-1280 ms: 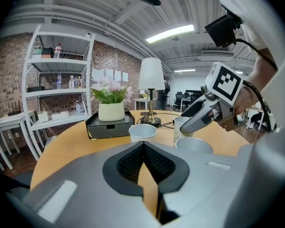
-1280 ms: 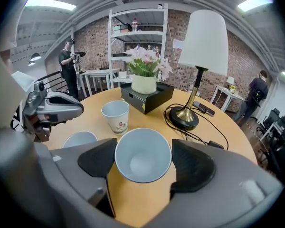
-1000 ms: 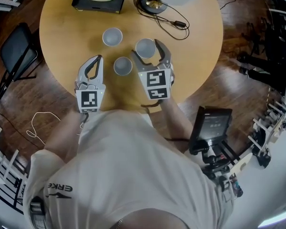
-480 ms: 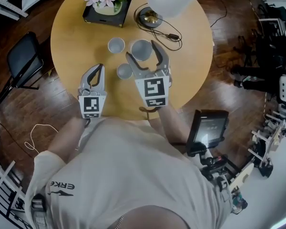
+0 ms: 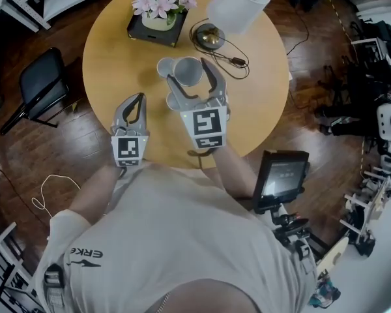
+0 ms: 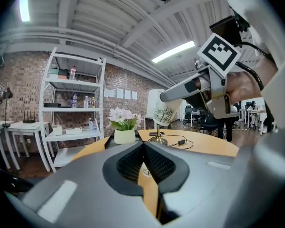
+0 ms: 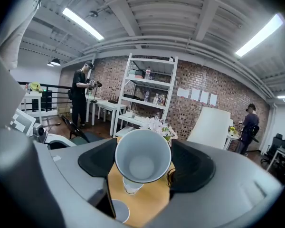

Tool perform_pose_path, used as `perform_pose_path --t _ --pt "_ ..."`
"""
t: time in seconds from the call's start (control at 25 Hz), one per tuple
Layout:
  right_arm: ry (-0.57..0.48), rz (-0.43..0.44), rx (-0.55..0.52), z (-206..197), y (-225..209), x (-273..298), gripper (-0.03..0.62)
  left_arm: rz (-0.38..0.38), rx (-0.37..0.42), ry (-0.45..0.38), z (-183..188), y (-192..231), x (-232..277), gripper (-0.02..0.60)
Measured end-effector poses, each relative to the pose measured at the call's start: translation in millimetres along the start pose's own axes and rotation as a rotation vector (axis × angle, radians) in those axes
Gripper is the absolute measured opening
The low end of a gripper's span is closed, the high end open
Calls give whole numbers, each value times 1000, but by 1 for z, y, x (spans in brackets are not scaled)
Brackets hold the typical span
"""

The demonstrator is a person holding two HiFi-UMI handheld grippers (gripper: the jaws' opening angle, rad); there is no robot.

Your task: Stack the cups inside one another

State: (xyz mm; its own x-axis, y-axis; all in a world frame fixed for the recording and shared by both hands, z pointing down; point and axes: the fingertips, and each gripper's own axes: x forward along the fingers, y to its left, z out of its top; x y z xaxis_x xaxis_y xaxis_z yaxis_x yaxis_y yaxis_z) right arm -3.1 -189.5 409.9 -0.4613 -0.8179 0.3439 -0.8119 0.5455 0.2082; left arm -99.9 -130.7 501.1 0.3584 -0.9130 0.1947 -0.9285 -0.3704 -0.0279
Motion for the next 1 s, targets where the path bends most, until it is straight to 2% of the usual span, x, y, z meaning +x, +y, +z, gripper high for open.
perform_pose_path --t 0.48,1.0 --pt "57 28 7 -12 10 32 372 35 -24 24 -12 25 -10 2" --pt "216 58 44 -65 9 83 374 26 -63 97 -39 46 19 2"
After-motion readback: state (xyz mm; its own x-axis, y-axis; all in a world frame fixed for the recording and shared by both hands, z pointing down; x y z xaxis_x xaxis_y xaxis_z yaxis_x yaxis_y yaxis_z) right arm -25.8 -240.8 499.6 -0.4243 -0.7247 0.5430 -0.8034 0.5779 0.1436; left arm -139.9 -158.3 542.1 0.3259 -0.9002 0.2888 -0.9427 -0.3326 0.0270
